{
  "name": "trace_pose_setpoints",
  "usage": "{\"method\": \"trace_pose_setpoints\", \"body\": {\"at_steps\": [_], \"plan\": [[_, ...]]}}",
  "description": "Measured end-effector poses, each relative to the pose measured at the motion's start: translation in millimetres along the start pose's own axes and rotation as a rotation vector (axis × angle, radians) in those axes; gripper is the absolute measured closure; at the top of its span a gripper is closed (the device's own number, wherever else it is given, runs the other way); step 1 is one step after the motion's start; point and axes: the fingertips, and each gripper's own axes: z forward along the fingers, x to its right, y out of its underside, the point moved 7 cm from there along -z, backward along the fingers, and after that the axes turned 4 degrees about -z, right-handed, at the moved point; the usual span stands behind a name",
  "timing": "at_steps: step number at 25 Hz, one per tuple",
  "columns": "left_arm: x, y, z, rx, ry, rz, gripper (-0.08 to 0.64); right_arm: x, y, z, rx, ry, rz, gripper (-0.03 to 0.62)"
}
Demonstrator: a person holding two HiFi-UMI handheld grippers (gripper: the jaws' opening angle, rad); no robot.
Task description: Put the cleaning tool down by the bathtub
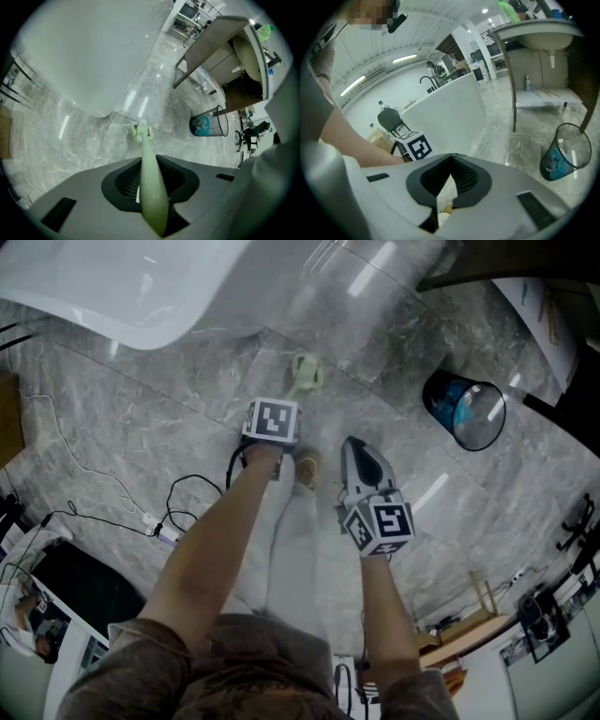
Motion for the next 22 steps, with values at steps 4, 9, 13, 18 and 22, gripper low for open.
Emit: {"method": "trace_pose_setpoints", "body": {"at_steps": [4,9,13,18,22], "plan": [[0.2,-1.6,9.2,0.001,0.012,-0.015,0.462,2.5,-0.1,3.3,-0.005,-0.004,0.007,0.592],[-0.1,-3.9,15.9,-0.018,0.012,-0.065,0.461,4.5,1.2,9.2,-0.008,-0.008,0.014,0.592],[1.9,-10.1,17.4,-0.043,0.001,-0.136,0.460,5.5,1.0,11.8,-0.009,-0.010,0.020,0.592],[8.6,-18.6,25.3,-0.060,-0.001,-0.145,0.460,7.2,3.4,10.8,-0.011,-0.008,0.034,0.592],[9.7,-19.9,31.0,-0.078,-0.014,-0.155,0.460,12.5,3.8,9.2,-0.008,-0.003,0.039,0.593]]}}
